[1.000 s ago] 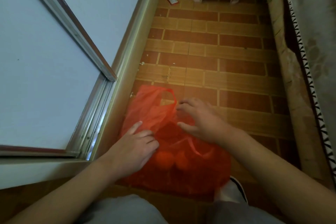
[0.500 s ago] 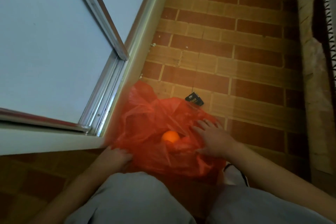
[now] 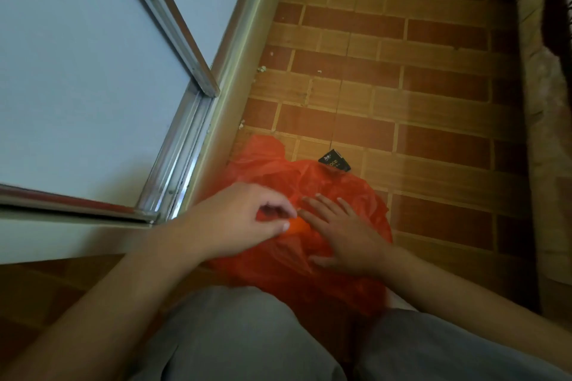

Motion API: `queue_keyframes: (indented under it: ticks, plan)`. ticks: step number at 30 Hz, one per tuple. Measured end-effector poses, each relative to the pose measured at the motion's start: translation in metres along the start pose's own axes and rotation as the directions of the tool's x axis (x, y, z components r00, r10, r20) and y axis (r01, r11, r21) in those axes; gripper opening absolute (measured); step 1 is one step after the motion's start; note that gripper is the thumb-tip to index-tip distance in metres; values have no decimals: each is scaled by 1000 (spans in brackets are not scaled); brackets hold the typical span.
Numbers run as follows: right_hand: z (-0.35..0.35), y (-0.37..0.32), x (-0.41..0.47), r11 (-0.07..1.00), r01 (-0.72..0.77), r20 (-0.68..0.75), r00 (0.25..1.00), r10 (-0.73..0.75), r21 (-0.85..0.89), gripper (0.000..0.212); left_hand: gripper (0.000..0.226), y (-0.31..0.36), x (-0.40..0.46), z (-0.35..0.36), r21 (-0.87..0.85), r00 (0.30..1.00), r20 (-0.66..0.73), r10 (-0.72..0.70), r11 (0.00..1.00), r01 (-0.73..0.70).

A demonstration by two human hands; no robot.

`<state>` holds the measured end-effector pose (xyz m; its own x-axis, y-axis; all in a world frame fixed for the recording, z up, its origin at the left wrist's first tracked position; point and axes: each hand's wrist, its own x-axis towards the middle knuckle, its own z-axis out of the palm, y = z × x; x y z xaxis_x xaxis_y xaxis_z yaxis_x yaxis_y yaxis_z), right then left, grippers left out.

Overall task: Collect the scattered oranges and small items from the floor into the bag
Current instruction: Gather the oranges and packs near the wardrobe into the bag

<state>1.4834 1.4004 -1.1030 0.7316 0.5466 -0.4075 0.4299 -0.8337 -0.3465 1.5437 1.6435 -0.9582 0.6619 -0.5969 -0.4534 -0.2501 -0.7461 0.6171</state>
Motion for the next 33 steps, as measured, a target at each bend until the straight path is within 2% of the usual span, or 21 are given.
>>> queue_keyframes:
  ticks: [1, 3, 5, 7, 10, 14, 17, 20, 22, 25, 26, 28, 30, 33]
  plan:
    - [5, 2, 0, 1000, 5, 23, 1000, -5, 6, 101, 39, 1, 14, 5, 109, 994, -105, 44, 994, -32]
    - [13, 5, -2, 1000, 19, 52, 998, -20, 15, 102, 75, -6, 43, 23, 326, 986, -165, 33, 945, 23]
    - [19, 8, -4, 1000, 21, 65, 998, -20, -12, 100, 108, -24, 66, 44, 446, 987, -84, -136, 880, 160]
    - [25, 16, -7, 999, -13, 88, 996, 17, -44, 101, 120, -45, 78, 65, 505, 965, 5, -263, 833, 224]
    - [35, 29, -14, 995, -89, 175, 980, 96, -46, 113, 125, -67, 76, 92, 511, 948, 73, -309, 828, 230]
    - [51, 41, -22, 988, -146, 261, 953, 155, -52, 123, 137, -84, 68, 113, 526, 946, 130, -297, 829, 188]
    - [59, 50, -27, 974, -223, 297, 929, 221, -29, 125, 140, -96, 61, 124, 557, 934, 158, -320, 810, 184]
    - [60, 61, -37, 976, -216, 291, 935, 201, 21, 119, 137, -105, 54, 137, 508, 932, 143, -332, 833, 218]
    - [59, 65, -45, 982, -169, 219, 964, 148, 80, 105, 136, -107, 53, 145, 470, 937, 135, -323, 853, 227]
    - [61, 66, -53, 994, -60, -73, 995, 67, 89, 81, 135, -102, 58, 148, 429, 949, 108, -298, 875, 226]
    - [61, 64, -52, 996, -33, -149, 988, 45, 78, 79, 134, -99, 61, 145, 434, 957, 89, -275, 876, 212]
    - [57, 57, -46, 998, 34, -191, 981, -22, 60, 79, 132, -91, 68, 137, 466, 977, 58, -205, 871, 155]
    - [51, 46, -35, 994, 79, -129, 989, -68, 81, 80, 128, -86, 71, 135, 503, 990, 59, -128, 860, 81]
    - [49, 39, -18, 990, 46, 56, 997, -54, 133, 88, 122, -89, 69, 139, 551, 986, 141, -90, 834, -2]
